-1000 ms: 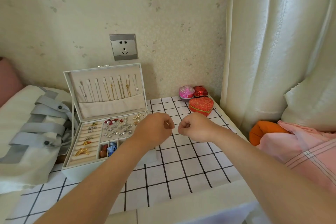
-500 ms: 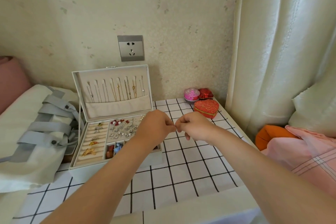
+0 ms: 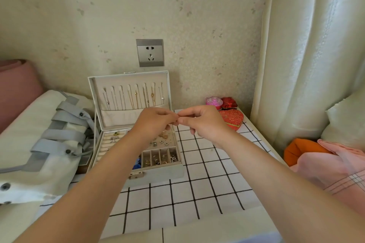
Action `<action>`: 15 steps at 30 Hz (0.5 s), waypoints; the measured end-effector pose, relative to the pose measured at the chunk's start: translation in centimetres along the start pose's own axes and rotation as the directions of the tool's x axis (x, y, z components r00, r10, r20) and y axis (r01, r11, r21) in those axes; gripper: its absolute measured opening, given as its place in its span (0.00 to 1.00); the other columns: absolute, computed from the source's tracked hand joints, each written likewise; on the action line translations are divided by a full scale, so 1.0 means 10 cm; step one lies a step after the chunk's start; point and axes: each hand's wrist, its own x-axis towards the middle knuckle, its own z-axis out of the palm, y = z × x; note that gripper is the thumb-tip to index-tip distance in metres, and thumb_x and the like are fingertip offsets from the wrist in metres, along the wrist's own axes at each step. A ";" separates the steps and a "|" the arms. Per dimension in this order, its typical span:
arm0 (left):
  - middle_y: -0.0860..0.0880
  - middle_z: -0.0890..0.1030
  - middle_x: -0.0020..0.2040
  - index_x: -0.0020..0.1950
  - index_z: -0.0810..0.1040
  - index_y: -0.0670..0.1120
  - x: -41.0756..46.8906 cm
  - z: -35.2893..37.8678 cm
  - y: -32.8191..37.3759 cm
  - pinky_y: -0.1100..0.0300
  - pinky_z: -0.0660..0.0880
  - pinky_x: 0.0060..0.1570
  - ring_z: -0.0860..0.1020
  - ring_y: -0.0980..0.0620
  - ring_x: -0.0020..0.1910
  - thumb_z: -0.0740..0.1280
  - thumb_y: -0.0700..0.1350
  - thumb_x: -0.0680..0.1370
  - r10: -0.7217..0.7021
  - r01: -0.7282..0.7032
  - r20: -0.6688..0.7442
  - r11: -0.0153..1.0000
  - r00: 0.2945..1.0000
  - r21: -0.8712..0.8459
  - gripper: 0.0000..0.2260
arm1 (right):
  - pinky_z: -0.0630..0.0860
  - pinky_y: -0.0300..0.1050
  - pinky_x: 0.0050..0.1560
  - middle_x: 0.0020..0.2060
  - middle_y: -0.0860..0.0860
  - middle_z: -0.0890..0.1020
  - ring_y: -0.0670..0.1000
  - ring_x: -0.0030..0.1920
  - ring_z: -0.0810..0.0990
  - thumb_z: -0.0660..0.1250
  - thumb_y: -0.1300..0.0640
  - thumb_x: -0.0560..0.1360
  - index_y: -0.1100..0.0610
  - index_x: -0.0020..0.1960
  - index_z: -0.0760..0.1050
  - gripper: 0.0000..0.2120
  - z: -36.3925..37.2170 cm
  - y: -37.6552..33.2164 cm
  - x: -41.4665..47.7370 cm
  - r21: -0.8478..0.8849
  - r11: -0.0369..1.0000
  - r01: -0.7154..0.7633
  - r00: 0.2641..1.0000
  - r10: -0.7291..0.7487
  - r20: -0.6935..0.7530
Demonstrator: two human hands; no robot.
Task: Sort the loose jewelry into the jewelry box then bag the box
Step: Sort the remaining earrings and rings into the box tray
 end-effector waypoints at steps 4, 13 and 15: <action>0.53 0.86 0.42 0.47 0.86 0.50 -0.01 -0.18 -0.05 0.62 0.76 0.43 0.79 0.56 0.39 0.71 0.46 0.77 -0.027 0.027 0.075 1.000 0.997 -0.006 0.04 | 0.72 0.36 0.30 0.38 0.49 0.87 0.47 0.25 0.73 0.75 0.62 0.73 0.56 0.47 0.86 0.04 0.13 0.02 0.06 0.036 0.999 0.015 1.000 -0.015 -0.024; 0.53 0.86 0.42 0.45 0.85 0.51 -0.02 -0.36 -0.32 0.66 0.77 0.46 0.83 0.58 0.43 0.76 0.41 0.72 0.018 -0.013 -0.036 0.992 0.999 0.126 0.05 | 0.78 0.46 0.49 0.47 0.45 0.85 0.46 0.49 0.81 0.69 0.53 0.77 0.49 0.48 0.86 0.06 0.31 0.32 0.20 -0.746 0.650 0.148 0.981 -0.191 0.029; 0.53 0.85 0.41 0.43 0.85 0.53 0.00 -0.39 -0.35 0.66 0.77 0.43 0.83 0.57 0.41 0.76 0.42 0.72 0.049 -0.040 -0.059 0.989 0.997 0.140 0.06 | 0.78 0.47 0.45 0.45 0.48 0.84 0.49 0.47 0.81 0.68 0.55 0.78 0.51 0.46 0.85 0.07 0.36 0.32 0.21 -0.800 0.568 0.194 0.970 -0.231 0.071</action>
